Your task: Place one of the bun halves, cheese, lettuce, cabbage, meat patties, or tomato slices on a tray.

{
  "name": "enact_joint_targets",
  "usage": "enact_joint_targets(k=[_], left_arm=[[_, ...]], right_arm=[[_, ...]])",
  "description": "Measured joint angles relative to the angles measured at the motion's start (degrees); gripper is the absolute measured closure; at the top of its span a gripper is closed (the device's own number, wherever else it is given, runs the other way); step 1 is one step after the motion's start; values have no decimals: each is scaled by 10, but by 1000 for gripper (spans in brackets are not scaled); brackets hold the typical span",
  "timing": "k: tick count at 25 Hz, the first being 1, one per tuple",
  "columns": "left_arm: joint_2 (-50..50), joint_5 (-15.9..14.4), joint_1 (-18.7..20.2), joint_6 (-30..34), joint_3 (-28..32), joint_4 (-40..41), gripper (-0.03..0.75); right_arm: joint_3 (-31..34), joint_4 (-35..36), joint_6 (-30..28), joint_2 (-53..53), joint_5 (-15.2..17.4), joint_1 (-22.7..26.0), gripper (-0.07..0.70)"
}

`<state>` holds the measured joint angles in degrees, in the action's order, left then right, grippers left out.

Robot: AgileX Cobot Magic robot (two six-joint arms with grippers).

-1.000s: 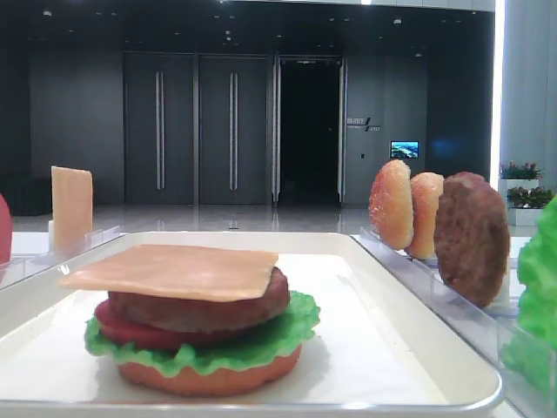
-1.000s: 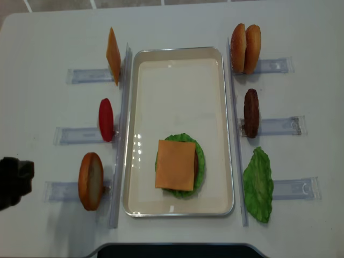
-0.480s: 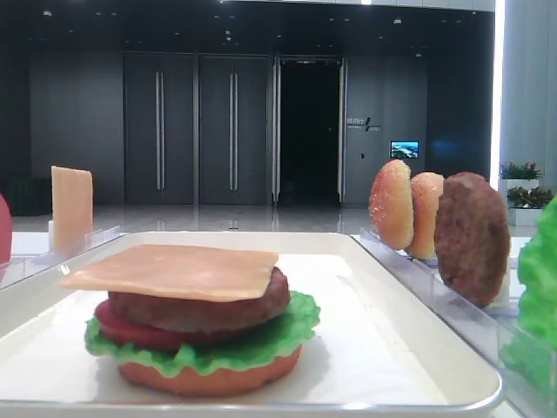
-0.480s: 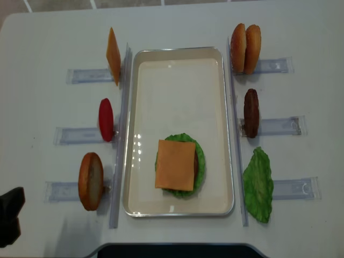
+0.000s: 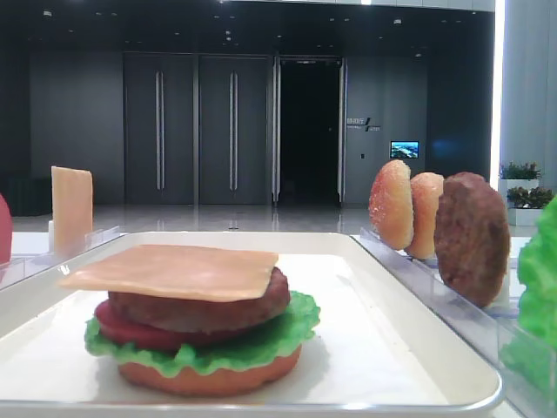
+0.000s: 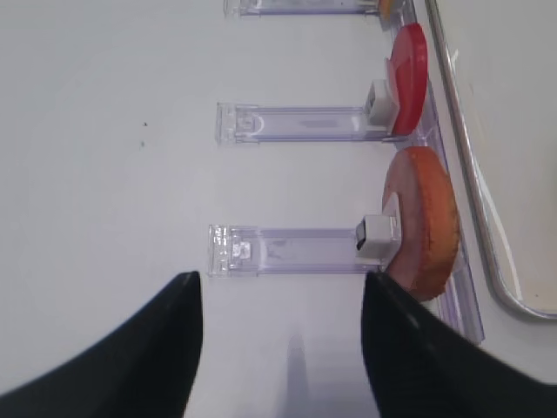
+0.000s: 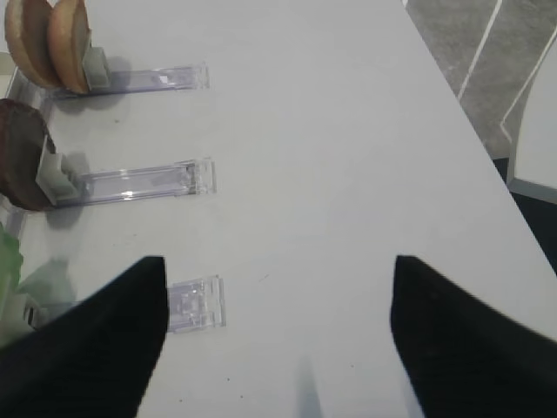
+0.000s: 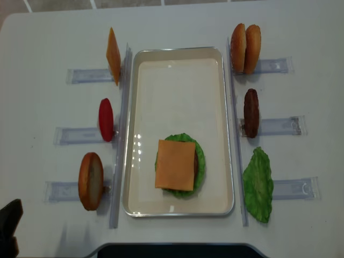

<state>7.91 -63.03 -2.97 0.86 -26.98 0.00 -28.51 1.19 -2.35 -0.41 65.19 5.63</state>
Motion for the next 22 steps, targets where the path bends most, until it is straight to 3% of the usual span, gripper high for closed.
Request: enact_joint_targets(k=[8, 22], left_arm=[[-86, -5, 0, 0, 0, 0, 272], [-88, -6, 0, 0, 0, 0, 272]], right_arm=[[0, 0, 0, 0, 0, 0, 97], [0, 0, 0, 0, 0, 0, 97]])
